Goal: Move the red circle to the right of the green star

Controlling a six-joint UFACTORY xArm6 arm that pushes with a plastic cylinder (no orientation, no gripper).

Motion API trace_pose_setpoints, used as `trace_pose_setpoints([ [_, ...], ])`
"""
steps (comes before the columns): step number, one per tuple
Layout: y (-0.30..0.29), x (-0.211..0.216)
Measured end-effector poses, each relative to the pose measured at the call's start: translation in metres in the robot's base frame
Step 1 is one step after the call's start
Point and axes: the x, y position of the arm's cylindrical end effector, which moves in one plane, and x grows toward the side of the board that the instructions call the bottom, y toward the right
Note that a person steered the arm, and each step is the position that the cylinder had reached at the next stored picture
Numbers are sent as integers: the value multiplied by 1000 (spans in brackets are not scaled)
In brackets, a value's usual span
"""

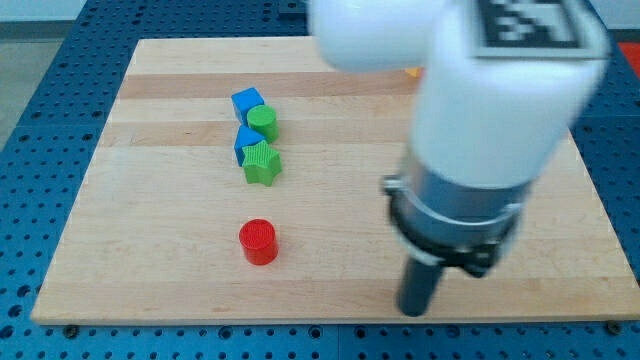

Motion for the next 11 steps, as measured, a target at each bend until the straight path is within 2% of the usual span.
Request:
trace_pose_setpoints([
  [2, -134, -5],
  [4, -149, -17],
  [5, -149, -68],
  [6, -128, -95],
  [7, -128, -95],
  [11, -54, -122],
])
